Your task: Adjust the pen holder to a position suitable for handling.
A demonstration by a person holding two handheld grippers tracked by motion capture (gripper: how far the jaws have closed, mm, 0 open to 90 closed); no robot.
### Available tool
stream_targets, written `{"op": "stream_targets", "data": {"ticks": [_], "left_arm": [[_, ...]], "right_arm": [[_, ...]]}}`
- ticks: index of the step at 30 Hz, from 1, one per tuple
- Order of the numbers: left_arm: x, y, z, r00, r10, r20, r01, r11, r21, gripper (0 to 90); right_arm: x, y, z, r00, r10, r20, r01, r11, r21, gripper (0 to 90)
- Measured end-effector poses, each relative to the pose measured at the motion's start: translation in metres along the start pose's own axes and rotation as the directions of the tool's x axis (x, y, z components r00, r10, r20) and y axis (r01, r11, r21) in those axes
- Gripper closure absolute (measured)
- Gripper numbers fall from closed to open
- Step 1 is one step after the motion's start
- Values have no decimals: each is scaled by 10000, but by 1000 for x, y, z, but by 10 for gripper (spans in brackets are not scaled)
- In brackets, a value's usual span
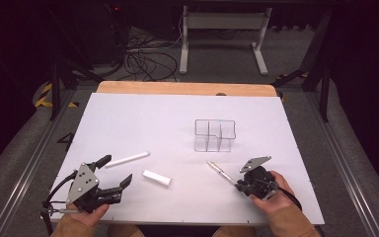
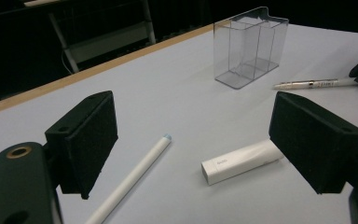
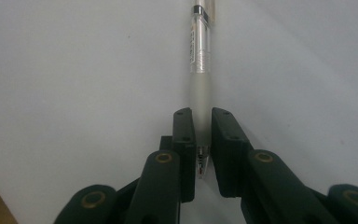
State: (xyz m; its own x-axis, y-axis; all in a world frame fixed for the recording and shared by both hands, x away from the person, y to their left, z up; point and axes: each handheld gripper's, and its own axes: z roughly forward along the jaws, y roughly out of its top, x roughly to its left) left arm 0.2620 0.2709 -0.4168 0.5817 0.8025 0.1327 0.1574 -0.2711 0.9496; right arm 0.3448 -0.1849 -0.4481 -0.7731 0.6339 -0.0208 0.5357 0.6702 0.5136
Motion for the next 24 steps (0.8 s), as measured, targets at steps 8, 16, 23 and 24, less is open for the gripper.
{"op": "stream_targets", "data": {"ticks": [8,16,23,24], "left_arm": [[0,2,0,9999,-34,151,33,10000,44,169],[-2,3,2,9986,91,514,-78,9997,-240,237],[0,6,6,9973,81,733,-87,9999,79,238],[1,6,6,9971,96,761,-105,9999,116,238]], "right_arm": [[2,8,-21,9994,-345,-69,343,9990,-300,812],[1,15,-36,9986,-530,-66,526,9971,-545,812],[2,21,-46,9969,-784,-59,777,9942,-747,811],[2,22,-47,9967,-813,-70,805,9937,-778,811]]}}
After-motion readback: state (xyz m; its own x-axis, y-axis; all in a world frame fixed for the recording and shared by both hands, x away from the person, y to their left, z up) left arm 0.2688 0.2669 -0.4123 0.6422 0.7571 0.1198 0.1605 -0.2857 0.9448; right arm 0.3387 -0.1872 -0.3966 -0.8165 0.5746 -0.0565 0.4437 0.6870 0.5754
